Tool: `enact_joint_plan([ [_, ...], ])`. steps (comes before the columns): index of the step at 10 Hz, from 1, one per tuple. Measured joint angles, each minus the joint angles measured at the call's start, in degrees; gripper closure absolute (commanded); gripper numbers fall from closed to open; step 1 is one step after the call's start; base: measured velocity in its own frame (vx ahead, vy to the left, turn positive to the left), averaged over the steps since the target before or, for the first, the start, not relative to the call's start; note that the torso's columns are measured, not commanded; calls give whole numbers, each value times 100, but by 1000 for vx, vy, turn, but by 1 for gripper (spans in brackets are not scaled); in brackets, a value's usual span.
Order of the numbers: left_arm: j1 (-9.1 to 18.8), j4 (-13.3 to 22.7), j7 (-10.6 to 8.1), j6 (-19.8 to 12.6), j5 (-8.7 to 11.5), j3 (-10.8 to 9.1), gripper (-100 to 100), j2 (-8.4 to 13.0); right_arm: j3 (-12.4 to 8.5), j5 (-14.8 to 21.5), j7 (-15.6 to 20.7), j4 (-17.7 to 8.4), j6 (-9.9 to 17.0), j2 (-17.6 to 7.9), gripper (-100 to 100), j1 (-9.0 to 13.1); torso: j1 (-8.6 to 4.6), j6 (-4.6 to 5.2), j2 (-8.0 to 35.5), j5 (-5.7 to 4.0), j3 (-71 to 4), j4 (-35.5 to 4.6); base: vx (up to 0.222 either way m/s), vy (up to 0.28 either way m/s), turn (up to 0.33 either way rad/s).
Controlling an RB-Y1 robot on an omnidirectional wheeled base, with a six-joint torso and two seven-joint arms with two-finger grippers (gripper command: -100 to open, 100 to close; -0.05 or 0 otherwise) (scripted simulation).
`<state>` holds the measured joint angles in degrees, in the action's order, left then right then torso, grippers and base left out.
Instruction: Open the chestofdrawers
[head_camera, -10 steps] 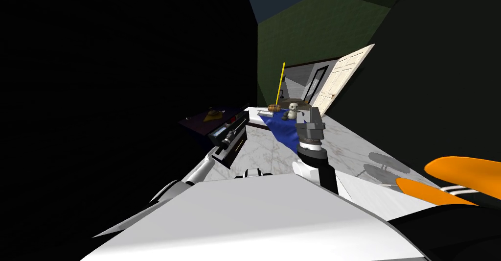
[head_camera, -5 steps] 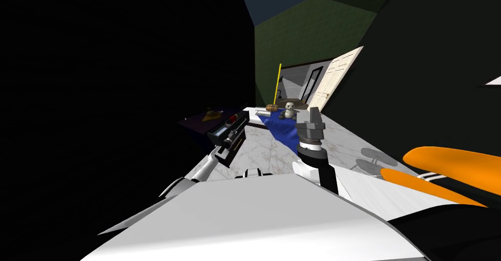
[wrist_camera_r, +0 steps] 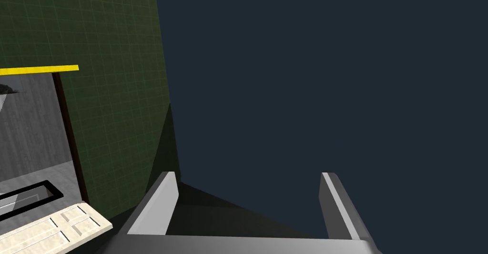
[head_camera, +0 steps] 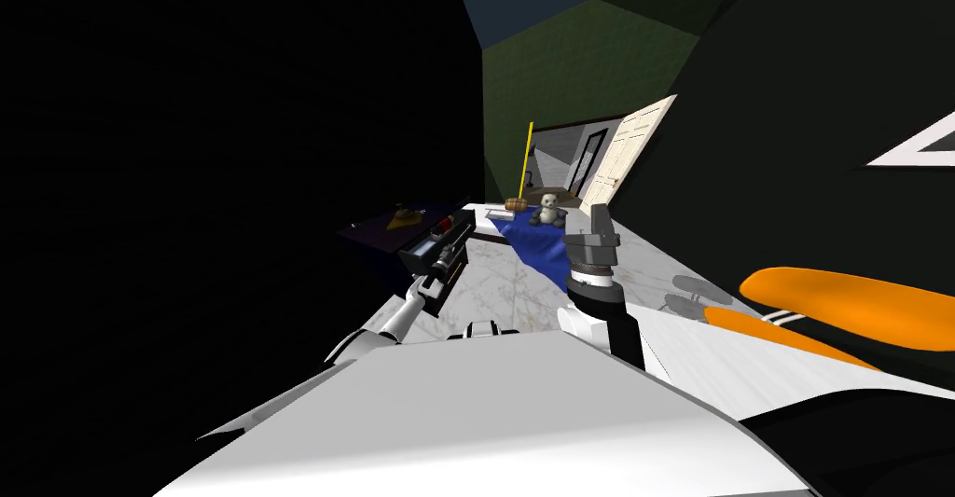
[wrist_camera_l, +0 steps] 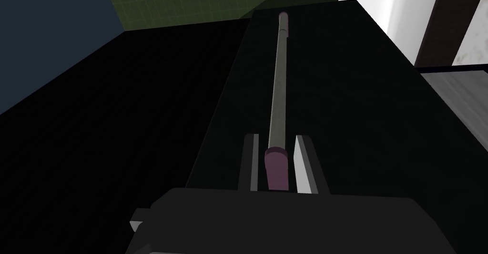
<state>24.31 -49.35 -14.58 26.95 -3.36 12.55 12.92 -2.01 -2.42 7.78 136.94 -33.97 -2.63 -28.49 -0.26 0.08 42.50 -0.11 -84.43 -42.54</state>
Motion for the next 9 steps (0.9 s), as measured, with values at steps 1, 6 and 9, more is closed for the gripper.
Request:
enact_joint_plan([
  [1,-13,-80,151,-102,57,-61,100,-130,0,0,0,0,0,0,0,0,1,9,10,1,6,-6,-59,32,-53],
  [6,437,569,879,-67,295,-325,100,-670,0,0,0,0,0,0,0,0,8,1,-1,1,1,-9,-61,45,-69],
  [9,685,846,1134,-73,326,-503,-100,-843,1,0,0,0,0,0,0,1,9,-6,0,3,0,4,-61,4,-100],
])
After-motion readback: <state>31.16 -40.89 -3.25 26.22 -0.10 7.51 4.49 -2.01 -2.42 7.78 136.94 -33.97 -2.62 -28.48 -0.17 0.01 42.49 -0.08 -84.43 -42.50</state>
